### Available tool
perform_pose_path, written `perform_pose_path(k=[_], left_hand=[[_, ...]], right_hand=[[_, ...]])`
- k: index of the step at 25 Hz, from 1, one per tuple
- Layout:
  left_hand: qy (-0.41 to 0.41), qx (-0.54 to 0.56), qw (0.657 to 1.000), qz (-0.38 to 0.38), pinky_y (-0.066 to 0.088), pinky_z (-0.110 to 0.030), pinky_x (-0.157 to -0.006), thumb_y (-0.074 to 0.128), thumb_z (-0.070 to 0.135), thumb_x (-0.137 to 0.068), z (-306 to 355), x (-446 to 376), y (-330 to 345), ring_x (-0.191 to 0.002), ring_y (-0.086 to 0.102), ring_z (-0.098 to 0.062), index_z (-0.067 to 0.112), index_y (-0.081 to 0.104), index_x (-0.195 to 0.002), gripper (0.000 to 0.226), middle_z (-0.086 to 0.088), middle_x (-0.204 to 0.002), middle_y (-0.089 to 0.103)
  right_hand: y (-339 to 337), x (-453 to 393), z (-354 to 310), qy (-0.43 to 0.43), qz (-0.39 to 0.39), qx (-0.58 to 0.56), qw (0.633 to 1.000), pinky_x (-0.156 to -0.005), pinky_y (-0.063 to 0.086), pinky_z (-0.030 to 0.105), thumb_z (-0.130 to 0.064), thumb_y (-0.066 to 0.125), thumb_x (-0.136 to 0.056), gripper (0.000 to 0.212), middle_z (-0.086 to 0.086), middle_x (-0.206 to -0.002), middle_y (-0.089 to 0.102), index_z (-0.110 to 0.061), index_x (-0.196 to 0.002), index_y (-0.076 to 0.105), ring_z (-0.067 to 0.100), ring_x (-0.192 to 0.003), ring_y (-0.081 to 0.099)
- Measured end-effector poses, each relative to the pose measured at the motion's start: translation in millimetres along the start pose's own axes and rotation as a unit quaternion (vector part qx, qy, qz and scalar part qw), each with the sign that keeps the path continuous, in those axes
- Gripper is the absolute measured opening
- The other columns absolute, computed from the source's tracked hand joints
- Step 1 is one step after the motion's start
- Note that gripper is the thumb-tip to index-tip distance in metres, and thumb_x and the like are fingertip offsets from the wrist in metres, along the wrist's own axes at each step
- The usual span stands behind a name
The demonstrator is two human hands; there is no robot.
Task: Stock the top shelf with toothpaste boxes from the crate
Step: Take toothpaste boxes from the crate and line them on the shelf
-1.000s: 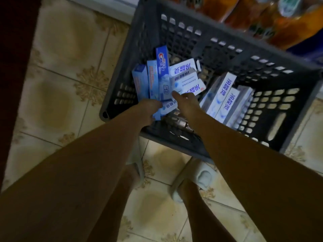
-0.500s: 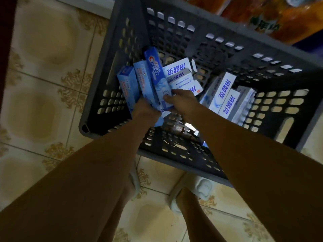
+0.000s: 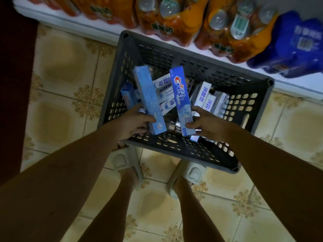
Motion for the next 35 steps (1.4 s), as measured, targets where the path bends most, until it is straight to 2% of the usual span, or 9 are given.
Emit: perform_pose_path(k=[4,10,13,16,18,20,25,28,35], left_hand=[[0.021,0.009,1.0,0.015,0.056,-0.046,-0.081,0.063,-0.005,-0.086,31,51,11,-0.101,0.064,-0.029,0.019,0.046,-0.097,0.032,-0.009,-0.11,0.064],[0.111,-0.007,0.993,-0.045,0.054,-0.05,-0.093,0.074,-0.007,-0.077,105,190,40,-0.113,0.064,-0.03,0.004,0.052,-0.131,0.059,-0.013,-0.124,0.067],[0.157,0.009,0.987,-0.022,0.059,-0.033,-0.075,0.07,0.016,-0.089,140,285,37,-0.095,0.07,-0.024,0.003,0.057,-0.124,0.04,-0.005,-0.106,0.074],[0.12,0.023,0.993,-0.005,0.056,-0.028,-0.056,0.049,0.056,-0.094,159,352,25,-0.07,0.068,-0.018,0.013,0.06,-0.116,0.05,-0.008,-0.092,0.07],[0.128,0.106,0.983,-0.082,0.059,-0.029,-0.061,0.043,0.047,-0.101,169,394,28,-0.07,0.072,-0.017,0.008,0.061,-0.107,0.043,-0.015,-0.089,0.072],[0.119,0.159,0.979,-0.035,0.054,-0.021,-0.05,0.037,0.043,-0.103,184,435,19,-0.056,0.068,-0.009,0.016,0.059,-0.092,0.036,-0.005,-0.076,0.067],[0.277,0.257,0.926,-0.02,0.06,-0.031,-0.067,0.036,0.038,-0.103,241,513,-16,-0.086,0.067,-0.013,0.015,0.049,-0.128,0.036,-0.003,-0.104,0.064],[0.324,0.257,0.91,-0.031,0.058,-0.04,-0.076,0.051,0.032,-0.099,281,554,-27,-0.1,0.064,-0.024,0.016,0.053,-0.124,0.03,-0.008,-0.113,0.065],[0.39,0.247,0.887,-0.021,0.054,-0.031,-0.075,0.063,0.025,-0.094,345,626,-47,-0.094,0.067,-0.022,0.02,0.056,-0.106,0.014,-0.003,-0.1,0.07]], right_hand=[[29,50,-22,-0.009,-0.008,0.043,0.999,-0.1,0.048,0.052,0.013,0.06,-0.084,0.066,0.007,-0.124,0.06,-0.03,-0.13,0.041,0.03,-0.118,0.057],[95,188,-68,-0.095,0.004,0.051,0.994,-0.098,0.05,0.05,0.019,0.056,-0.084,0.068,0.01,-0.129,0.059,-0.015,-0.14,0.039,0.03,-0.12,0.057],[126,265,-80,-0.129,0.035,0.079,0.988,-0.098,0.051,0.05,0.015,0.059,-0.081,0.065,0.011,-0.128,0.061,-0.014,-0.138,0.044,0.03,-0.12,0.058],[159,334,-99,-0.163,0.059,0.082,0.982,-0.1,0.049,0.051,0.013,0.06,-0.082,0.068,0.008,-0.13,0.06,-0.02,-0.139,0.043,0.027,-0.12,0.056],[181,375,-121,-0.195,0.053,0.092,0.975,-0.099,0.049,0.049,0.01,0.061,-0.082,0.067,0.007,-0.127,0.061,-0.024,-0.137,0.045,0.025,-0.118,0.057],[199,412,-146,-0.224,0.043,0.114,0.967,-0.098,0.05,0.047,0.01,0.062,-0.081,0.063,0.007,-0.122,0.063,-0.025,-0.132,0.048,0.025,-0.115,0.059],[233,491,-210,-0.276,0.036,0.081,0.957,-0.083,0.055,0.043,0.011,0.06,-0.084,0.05,0.004,-0.104,0.07,-0.02,-0.123,0.053,0.024,-0.096,0.067],[243,532,-249,-0.311,0.051,0.092,0.945,-0.079,0.054,0.042,0.004,0.065,-0.084,0.04,0.006,-0.102,0.07,-0.015,-0.118,0.056,0.023,-0.088,0.066],[259,615,-328,-0.402,0.094,0.05,0.909,-0.07,0.054,0.033,-0.005,0.067,-0.087,0.024,0.004,-0.096,0.068,-0.018,-0.106,0.058,0.019,-0.084,0.065]])
Point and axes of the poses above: each hand's wrist, its own x-axis away from the middle knuckle, its own y-axis out of the palm, z = x × y, the point moved 7 cm from there along -x, towards the middle knuckle
